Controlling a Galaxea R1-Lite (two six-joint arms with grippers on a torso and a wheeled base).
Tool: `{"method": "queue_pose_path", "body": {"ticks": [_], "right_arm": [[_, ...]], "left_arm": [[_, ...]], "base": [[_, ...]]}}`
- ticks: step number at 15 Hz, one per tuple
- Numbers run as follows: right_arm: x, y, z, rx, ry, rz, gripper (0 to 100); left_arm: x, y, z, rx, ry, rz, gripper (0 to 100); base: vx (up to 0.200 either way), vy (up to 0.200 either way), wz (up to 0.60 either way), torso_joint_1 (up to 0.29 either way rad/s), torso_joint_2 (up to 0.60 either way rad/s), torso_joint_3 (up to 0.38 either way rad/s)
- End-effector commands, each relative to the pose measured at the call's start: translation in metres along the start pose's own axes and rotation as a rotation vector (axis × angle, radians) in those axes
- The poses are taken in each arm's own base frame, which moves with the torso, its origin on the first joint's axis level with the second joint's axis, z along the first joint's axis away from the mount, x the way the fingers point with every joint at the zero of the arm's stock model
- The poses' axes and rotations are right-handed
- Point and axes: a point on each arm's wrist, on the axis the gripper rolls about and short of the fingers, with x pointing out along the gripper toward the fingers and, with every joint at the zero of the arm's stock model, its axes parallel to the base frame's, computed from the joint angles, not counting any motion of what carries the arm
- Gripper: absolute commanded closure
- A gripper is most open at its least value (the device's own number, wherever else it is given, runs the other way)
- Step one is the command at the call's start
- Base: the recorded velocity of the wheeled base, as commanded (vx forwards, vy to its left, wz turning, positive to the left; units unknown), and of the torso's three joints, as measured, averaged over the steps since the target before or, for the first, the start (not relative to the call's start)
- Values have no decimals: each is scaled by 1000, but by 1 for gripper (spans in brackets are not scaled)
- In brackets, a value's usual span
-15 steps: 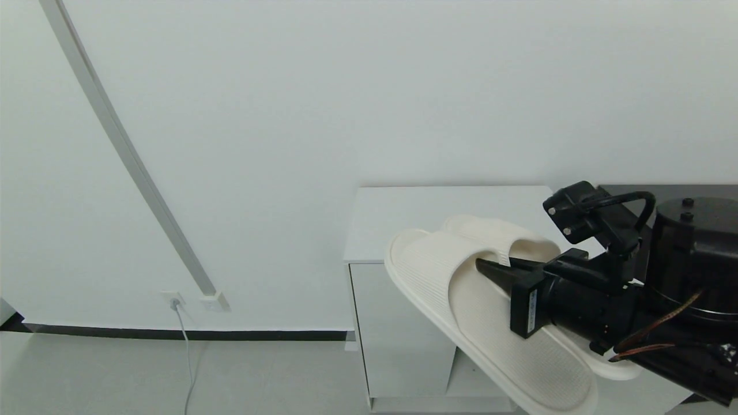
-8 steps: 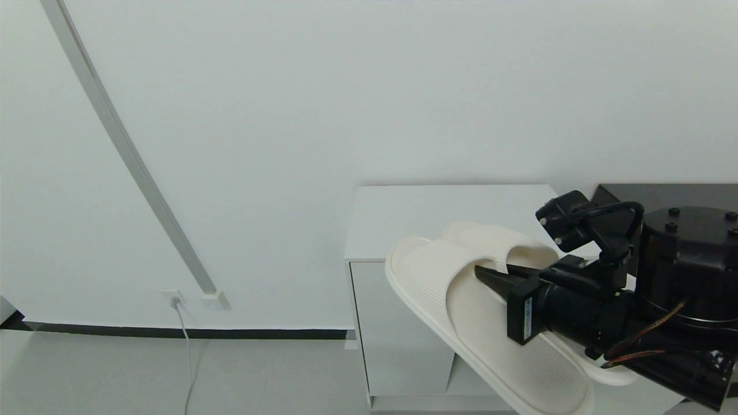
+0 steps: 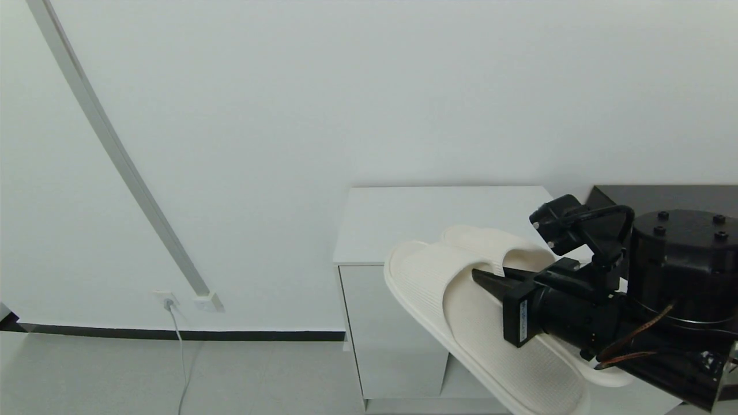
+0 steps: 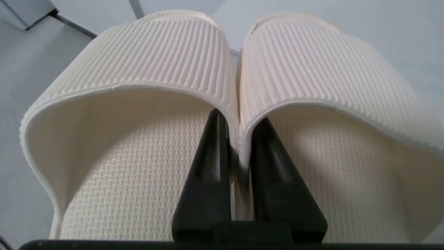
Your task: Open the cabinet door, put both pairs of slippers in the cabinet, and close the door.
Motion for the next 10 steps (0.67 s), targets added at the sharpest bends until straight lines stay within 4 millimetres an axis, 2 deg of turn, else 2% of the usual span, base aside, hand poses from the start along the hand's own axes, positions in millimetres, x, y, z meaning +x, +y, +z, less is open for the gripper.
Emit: {"method": "queue_pose_path", "body": {"ticks": [1,10], "right_arm": [[1,1,-1,-1,5,3,100],[0,0,-4,-5,13,1,100]], "left_arm": [[0,0,0,0,1,-1,100],[0,0,0,1,3,-5,100]], "base": [[0,-200,0,2,-2,7],[0,-200,0,2,2,1]]}}
